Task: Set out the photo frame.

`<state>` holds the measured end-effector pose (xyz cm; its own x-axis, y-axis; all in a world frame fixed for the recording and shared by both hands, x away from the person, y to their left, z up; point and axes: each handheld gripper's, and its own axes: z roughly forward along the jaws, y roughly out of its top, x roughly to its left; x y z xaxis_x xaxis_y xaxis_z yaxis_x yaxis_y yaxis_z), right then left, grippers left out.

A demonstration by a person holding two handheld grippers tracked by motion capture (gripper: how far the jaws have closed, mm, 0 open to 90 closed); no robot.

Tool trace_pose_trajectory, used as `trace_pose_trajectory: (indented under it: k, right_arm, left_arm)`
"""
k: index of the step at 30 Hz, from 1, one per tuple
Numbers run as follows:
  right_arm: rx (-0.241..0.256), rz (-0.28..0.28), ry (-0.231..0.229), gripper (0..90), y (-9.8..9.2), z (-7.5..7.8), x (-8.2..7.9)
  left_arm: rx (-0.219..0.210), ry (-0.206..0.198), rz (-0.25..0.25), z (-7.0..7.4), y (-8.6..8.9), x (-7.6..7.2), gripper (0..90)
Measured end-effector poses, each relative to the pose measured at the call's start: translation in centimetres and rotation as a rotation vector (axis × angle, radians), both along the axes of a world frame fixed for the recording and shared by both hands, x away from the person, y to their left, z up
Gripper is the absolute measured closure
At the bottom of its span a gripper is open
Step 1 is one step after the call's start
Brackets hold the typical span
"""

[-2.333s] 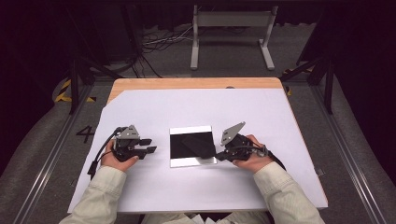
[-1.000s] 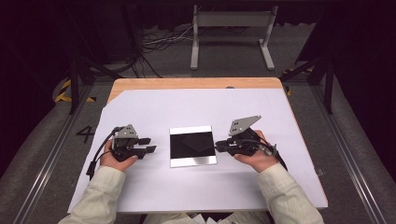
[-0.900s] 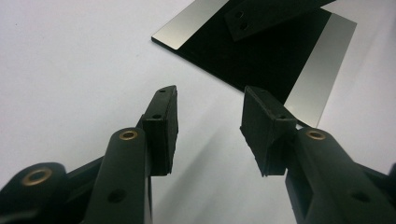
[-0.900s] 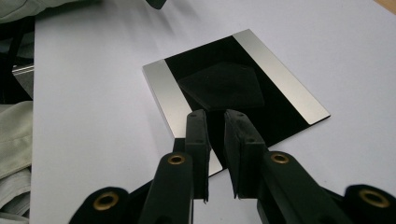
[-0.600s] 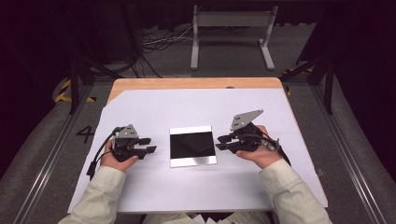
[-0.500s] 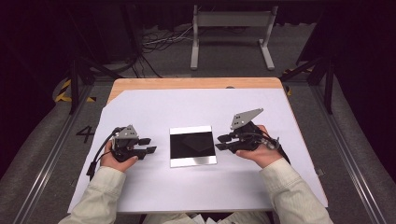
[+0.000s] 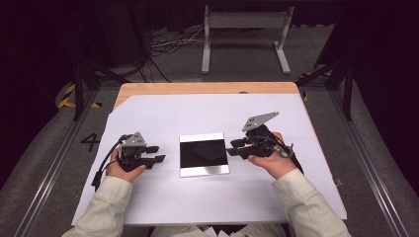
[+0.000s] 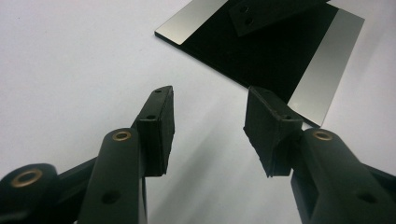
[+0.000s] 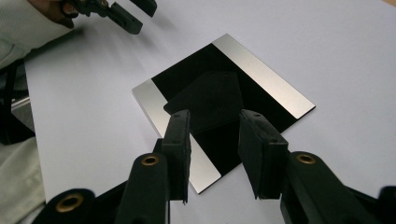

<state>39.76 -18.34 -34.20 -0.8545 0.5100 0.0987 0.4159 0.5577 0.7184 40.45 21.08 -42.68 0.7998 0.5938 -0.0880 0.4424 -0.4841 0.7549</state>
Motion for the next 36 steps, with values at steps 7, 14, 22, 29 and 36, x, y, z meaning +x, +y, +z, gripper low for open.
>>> trace_pose_trajectory:
  k: [7, 14, 22, 29, 36]
  right_arm:
    - [-0.015, -0.044, 0.008, 64.2, 0.39, 0.08, -0.32]
    - [0.053, -0.125, 0.084, 61.2, 0.27, -0.19, -0.38]
    - [0.082, -0.205, 0.159, 60.4, 0.48, -0.4, -0.35]
    - [0.07, -0.222, 0.155, 58.9, 0.83, -0.64, -0.58]
    - [0.07, -0.295, 0.189, 56.6, 0.94, -0.85, -0.53]
  left_arm:
    - [-0.001, 0.002, 0.002, -0.02, 0.0, 0.03, 52.1]
    - [0.0, -0.002, 0.005, -0.01, -0.01, 0.03, 51.5]
    - [0.0, 0.012, 0.004, -0.03, -0.02, 0.03, 51.3]
    - [0.004, 0.012, 0.007, -0.07, -0.05, 0.06, 51.0]
    - [0.005, 0.012, 0.008, -0.08, -0.05, 0.07, 50.8]
